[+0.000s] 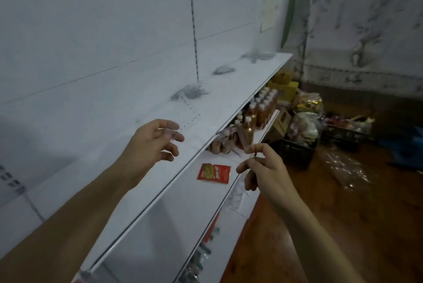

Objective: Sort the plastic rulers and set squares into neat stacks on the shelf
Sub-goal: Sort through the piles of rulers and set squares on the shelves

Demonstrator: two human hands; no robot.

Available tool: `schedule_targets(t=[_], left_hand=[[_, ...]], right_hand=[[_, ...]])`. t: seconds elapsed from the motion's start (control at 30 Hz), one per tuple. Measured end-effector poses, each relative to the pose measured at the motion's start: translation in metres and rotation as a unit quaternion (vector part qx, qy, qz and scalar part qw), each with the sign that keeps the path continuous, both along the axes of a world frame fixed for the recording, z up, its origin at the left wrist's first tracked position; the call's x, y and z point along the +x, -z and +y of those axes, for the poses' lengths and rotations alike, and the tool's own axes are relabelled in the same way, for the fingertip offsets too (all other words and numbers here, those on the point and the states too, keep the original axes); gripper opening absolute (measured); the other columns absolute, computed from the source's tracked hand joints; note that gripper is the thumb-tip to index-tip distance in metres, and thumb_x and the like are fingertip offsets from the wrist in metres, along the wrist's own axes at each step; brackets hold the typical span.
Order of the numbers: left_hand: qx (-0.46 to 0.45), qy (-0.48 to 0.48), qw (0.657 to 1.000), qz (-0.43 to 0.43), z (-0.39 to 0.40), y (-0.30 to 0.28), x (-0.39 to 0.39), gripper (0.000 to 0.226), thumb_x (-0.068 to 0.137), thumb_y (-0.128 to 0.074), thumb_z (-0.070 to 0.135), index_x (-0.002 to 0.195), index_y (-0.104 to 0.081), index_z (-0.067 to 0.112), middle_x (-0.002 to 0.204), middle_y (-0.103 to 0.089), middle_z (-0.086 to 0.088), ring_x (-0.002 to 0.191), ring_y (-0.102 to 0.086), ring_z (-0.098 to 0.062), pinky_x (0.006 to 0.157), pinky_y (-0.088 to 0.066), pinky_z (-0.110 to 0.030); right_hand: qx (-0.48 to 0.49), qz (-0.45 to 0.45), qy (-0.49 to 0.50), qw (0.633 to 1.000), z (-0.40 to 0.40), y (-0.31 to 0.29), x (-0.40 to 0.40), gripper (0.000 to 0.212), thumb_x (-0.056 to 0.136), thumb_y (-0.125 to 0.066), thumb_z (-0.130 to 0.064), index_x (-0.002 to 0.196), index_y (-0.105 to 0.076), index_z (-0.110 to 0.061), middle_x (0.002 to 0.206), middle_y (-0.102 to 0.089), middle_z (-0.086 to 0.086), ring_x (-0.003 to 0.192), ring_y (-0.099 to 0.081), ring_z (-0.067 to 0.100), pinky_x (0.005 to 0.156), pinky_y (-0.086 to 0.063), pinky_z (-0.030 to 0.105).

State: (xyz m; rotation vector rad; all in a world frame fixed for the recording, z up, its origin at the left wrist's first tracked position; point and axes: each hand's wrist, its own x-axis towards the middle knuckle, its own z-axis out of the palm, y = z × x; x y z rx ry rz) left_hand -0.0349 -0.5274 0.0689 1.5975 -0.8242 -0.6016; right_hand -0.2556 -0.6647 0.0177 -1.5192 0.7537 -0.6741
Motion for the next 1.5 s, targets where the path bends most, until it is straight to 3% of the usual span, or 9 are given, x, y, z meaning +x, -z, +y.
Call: schedule_targets(t=[0.33,0.5,0.63,0.77,0.83,0.93,1.07,1.27,1.5], left_hand=[[-0.010,0.031,0.999,-0.026,-0.152,0.003,0.054,0.018,0.100,-0.059,0.024,0.112,-0.065,0.013,0.105,-0.064,-0.010,0.069,-0.064,-0.020,0.068,-0.054,-0.033],[-0.019,0.010,0.999,-0.039,-0.223,-0.002,0.115,0.013,0.100,-0.058,0.012,0.109,-0.068,0.010,0.103,-0.064,-0.014,0.069,-0.063,-0.020,0.069,-0.055,-0.033],[-0.012,-0.013,0.998,-0.059,-0.282,-0.006,0.161,0.018,0.102,-0.051,0.009,0.107,-0.068,0.013,0.091,-0.065,-0.010,0.068,-0.067,-0.019,0.073,-0.060,-0.044],[0.003,-0.020,0.997,-0.070,-0.334,0.001,0.182,0.020,0.103,-0.048,0.009,0.109,-0.066,0.016,0.089,-0.063,-0.008,0.067,-0.064,-0.012,0.060,-0.054,-0.024],[0.012,-0.026,0.995,-0.098,-0.356,0.008,0.191,0.022,0.104,-0.047,0.011,0.112,-0.064,0.021,0.091,-0.062,-0.004,0.080,-0.064,-0.014,0.065,-0.054,-0.028],[0.034,-0.040,0.990,-0.130,-0.382,0.009,0.206,0.023,0.105,-0.043,0.014,0.119,-0.059,0.024,0.097,-0.061,-0.004,0.084,-0.062,-0.013,0.065,-0.050,-0.030],[0.059,-0.049,0.987,-0.140,-0.414,0.014,0.221,0.025,0.104,-0.042,0.011,0.117,-0.057,0.025,0.094,-0.057,-0.003,0.071,-0.051,-0.019,0.046,-0.039,-0.020],[0.117,-0.087,0.978,-0.147,-0.492,0.030,0.236,0.033,0.100,-0.039,0.002,0.115,-0.056,0.026,0.101,-0.060,-0.002,0.077,-0.053,-0.018,0.056,-0.041,-0.025],[0.126,-0.191,0.961,-0.157,-0.588,0.054,0.246,0.027,0.097,-0.051,0.006,0.103,-0.057,0.032,0.092,-0.065,-0.002,0.075,-0.060,-0.022,0.060,-0.045,-0.028]], right_hand=[[-0.026,0.003,0.052,0.998,-0.118,0.008,0.026,0.009,0.105,-0.046,-0.014,0.109,-0.054,-0.015,0.083,-0.072,0.010,0.050,-0.049,0.020,0.048,-0.037,0.033],[-0.078,0.028,0.049,0.995,-0.189,-0.008,0.073,0.013,0.099,-0.055,-0.028,0.104,-0.057,-0.017,0.087,-0.075,0.005,0.049,-0.055,0.025,0.049,-0.047,0.037],[-0.121,0.036,0.066,0.990,-0.254,-0.021,0.111,0.010,0.103,-0.052,-0.018,0.101,-0.061,-0.013,0.091,-0.076,0.003,0.050,-0.062,0.021,0.046,-0.048,0.027],[-0.136,0.063,0.078,0.986,-0.300,-0.014,0.136,0.018,0.104,-0.051,-0.023,0.096,-0.063,-0.012,0.084,-0.075,0.003,0.054,-0.065,0.031,0.049,-0.052,0.033],[-0.134,0.060,0.075,0.986,-0.319,-0.010,0.148,0.022,0.104,-0.050,-0.024,0.093,-0.065,-0.010,0.080,-0.074,0.005,0.055,-0.065,0.032,0.050,-0.053,0.035],[-0.121,0.045,0.066,0.989,-0.350,-0.008,0.171,0.025,0.105,-0.048,-0.021,0.092,-0.065,-0.007,0.076,-0.074,0.008,0.050,-0.061,0.027,0.044,-0.044,0.024],[-0.106,0.034,0.058,0.992,-0.394,-0.006,0.200,0.024,0.105,-0.047,-0.022,0.092,-0.064,-0.010,0.073,-0.072,0.007,0.050,-0.061,0.026,0.044,-0.044,0.022],[-0.114,0.022,0.040,0.992,-0.487,0.011,0.223,0.029,0.107,-0.041,-0.015,0.092,-0.065,-0.013,0.079,-0.067,0.007,0.052,-0.060,0.021,0.046,-0.045,0.031],[-0.221,0.062,-0.020,0.973,-0.618,0.008,0.258,0.025,0.100,-0.055,-0.022,0.087,-0.074,-0.030,0.080,-0.067,-0.012,0.062,-0.054,0.003,0.059,-0.039,0.024]])
